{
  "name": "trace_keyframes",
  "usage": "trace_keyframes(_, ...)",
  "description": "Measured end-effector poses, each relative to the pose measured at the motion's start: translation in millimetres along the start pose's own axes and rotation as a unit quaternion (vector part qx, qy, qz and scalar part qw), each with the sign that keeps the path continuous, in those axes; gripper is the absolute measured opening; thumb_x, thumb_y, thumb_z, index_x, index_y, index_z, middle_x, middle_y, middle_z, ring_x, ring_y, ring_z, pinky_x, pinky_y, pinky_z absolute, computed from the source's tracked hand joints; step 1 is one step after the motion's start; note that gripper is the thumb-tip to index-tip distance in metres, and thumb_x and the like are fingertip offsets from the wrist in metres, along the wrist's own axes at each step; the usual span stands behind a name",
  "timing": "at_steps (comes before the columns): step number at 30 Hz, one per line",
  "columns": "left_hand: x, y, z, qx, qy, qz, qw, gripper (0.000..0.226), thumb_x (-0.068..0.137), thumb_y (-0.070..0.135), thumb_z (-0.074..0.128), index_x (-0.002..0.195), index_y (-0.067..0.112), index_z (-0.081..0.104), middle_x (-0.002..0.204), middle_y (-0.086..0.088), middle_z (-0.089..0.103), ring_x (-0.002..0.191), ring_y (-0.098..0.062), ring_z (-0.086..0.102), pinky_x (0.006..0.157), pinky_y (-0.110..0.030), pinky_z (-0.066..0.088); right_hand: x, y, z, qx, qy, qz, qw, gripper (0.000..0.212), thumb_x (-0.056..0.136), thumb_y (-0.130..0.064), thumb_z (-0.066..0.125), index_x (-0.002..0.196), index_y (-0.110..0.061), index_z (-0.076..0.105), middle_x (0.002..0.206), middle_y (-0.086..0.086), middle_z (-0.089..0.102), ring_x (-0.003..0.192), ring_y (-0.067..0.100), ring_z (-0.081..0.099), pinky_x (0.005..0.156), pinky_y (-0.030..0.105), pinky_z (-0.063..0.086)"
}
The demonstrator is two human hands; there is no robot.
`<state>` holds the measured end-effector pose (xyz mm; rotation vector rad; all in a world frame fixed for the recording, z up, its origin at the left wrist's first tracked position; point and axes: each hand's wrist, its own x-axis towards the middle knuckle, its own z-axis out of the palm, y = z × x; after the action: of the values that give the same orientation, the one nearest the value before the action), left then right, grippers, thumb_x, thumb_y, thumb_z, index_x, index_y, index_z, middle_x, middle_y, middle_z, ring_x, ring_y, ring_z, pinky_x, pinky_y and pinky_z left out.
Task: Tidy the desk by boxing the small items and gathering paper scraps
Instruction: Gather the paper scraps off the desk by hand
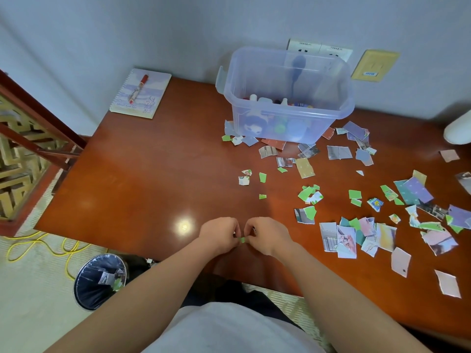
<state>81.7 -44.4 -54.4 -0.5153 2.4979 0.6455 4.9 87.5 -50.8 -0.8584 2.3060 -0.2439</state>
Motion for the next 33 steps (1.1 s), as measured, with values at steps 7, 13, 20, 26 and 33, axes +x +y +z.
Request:
trace_keyframes(7,12.4,7.1,-18.4,-0.419,0.038,-0.118,0.899,0.022,0.095,0.035,0.055,0.083,0.017,0.057,0.072,0.005,0.052,0.066,-0.014,0.051,0.054,-0.026,0.039,10.0,-4.1,-23.4,0.299,0.005,0.107,0.948,0.017,0.087,-0.017,0.063,0.072,-0.022,0.069,0.066,-0.006,0.059,0.061,0.011,0.051,0.057,0.026,0.042)
trace_keyframes(13,24.1,30.5,-55.0,-0.649,-0.019,-0.207,0.732,0.033,0.094,0.045,0.055,0.089,0.012,0.055,0.068,-0.001,0.048,0.056,-0.012,0.045,0.05,-0.022,0.042,14.6,-22.9,-57.2,0.466,0.033,0.117,0.876,0.011,0.087,-0.014,0.065,0.077,-0.015,0.066,0.052,-0.009,0.049,0.044,0.008,0.034,0.045,0.021,0.024)
trace_keyframes(20,47.4,45.9,-77.0,-0.717,0.014,-0.219,0.662,0.021,0.094,0.02,0.047,0.074,0.014,0.049,0.061,-0.002,0.045,0.052,-0.015,0.043,0.051,-0.024,0.041,34.5,-14.6,-78.2,0.539,0.062,0.133,0.829,0.025,0.079,-0.024,0.075,0.067,-0.017,0.054,0.052,-0.005,0.038,0.041,0.008,0.027,0.047,0.022,0.02)
trace_keyframes(26,72.4,50.7,-88.8,-0.656,0.013,-0.217,0.723,0.032,0.092,0.03,0.055,0.067,0.019,0.039,0.051,0.005,0.028,0.038,-0.009,0.023,0.038,-0.017,0.019,62.0,16.8,-91.4,0.485,0.138,0.194,0.841,0.031,0.084,-0.031,0.069,0.063,-0.016,0.051,0.061,-0.001,0.046,0.054,0.014,0.037,0.051,0.025,0.033)
trace_keyframes(33,118.6,51.7,-83.9,-0.456,0.088,-0.123,0.877,0.014,0.085,0.033,0.066,0.089,0.023,0.057,0.094,0.003,0.064,0.083,-0.016,0.06,0.078,-0.031,0.051,87.1,50.5,-99.2,0.272,0.173,0.209,0.923,0.036,0.082,-0.029,0.064,0.117,-0.031,0.055,0.127,-0.01,0.06,0.097,0.016,0.06,0.08,0.036,0.054)
